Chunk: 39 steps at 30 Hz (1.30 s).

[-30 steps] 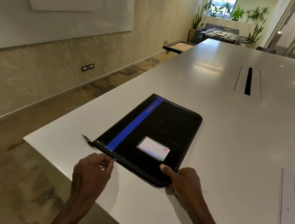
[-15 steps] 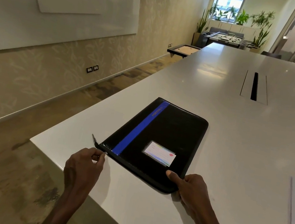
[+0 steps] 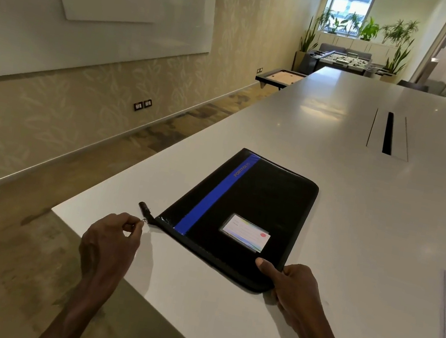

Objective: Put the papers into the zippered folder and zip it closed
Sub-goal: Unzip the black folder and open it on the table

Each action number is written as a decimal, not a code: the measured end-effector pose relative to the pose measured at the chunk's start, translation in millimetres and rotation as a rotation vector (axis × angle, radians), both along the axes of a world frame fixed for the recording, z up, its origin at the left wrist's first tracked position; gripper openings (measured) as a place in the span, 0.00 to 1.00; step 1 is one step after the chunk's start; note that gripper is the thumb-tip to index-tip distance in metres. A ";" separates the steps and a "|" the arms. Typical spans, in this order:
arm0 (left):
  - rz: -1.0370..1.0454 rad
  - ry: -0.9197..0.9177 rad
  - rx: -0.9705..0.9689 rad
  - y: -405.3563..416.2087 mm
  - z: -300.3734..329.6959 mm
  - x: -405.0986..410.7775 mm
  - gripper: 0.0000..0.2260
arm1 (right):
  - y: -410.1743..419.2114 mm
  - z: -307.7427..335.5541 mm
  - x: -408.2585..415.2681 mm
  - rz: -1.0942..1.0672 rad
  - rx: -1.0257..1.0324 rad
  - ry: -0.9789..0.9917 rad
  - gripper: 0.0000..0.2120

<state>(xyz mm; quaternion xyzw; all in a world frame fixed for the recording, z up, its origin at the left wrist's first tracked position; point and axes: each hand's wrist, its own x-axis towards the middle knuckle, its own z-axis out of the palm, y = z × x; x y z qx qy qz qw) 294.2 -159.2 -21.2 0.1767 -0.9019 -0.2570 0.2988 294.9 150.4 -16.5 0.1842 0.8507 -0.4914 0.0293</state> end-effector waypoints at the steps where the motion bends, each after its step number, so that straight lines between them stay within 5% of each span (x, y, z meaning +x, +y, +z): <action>1: -0.003 0.006 -0.001 -0.8 -0.1 0.2 0.03 | -0.3 0.4 0.2 -0.002 0.000 0.002 0.28; 9: -0.045 0.030 -0.020 -0.9 -1.1 1.7 0.01 | -3.4 4.5 3.4 0.000 -0.001 -0.003 0.27; 14: -0.080 0.003 -0.060 8.5 -0.3 3.2 0.17 | -4.5 10.6 6.4 0.012 -0.022 -0.039 0.25; 18: -0.438 0.058 -0.018 38.0 6.1 2.9 0.26 | -4.2 14.3 8.9 -0.001 -0.065 -0.044 0.24; 23: -0.734 -0.103 -0.089 68.1 1.7 -2.9 0.35 | -5.3 24.5 5.2 -0.005 -0.036 -0.013 0.22; 29: -0.720 -0.065 -0.049 78.7 0.5 -4.2 0.20 | -5.2 44.2 2.9 0.062 -0.047 0.134 0.19; 35: -0.684 0.060 0.021 79.3 11.9 -3.8 0.16 | -7.4 46.6 1.4 -0.012 -0.165 0.417 0.24; 39: -0.654 0.203 0.081 75.8 21.1 -6.4 0.14 | -2.7 32.3 -2.1 0.012 0.159 0.534 0.15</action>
